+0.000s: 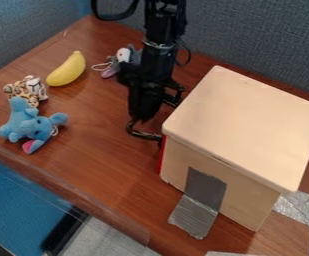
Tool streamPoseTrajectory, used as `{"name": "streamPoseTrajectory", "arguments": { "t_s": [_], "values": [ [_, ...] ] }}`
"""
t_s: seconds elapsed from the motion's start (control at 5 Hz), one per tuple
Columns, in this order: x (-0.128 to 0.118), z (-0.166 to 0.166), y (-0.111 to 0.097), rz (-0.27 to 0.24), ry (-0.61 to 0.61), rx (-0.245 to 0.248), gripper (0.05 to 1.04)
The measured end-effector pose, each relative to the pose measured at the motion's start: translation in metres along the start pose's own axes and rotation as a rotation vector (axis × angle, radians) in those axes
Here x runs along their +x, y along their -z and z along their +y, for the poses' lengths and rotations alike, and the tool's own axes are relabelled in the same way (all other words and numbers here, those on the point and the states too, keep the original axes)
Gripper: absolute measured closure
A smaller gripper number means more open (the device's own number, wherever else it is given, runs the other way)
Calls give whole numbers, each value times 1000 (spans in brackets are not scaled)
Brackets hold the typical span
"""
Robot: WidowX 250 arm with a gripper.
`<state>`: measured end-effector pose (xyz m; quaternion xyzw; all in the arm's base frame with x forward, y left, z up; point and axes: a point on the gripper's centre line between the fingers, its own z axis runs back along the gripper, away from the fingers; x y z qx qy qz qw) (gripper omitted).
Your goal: Close the drawer
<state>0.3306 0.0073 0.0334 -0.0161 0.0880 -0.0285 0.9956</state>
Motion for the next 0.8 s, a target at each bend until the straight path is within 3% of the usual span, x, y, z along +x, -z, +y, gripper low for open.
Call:
{"name": "streamPoseTrajectory", "arguments": {
  "t_s": [0.4, 0.6, 0.8],
  "values": [
    [-12, 26, -34, -97, -42, -14, 116],
    [-22, 27, -56, -140, -24, -8, 81],
    [-36, 31, -70, -173, -20, 42, 83]
  ]
}}
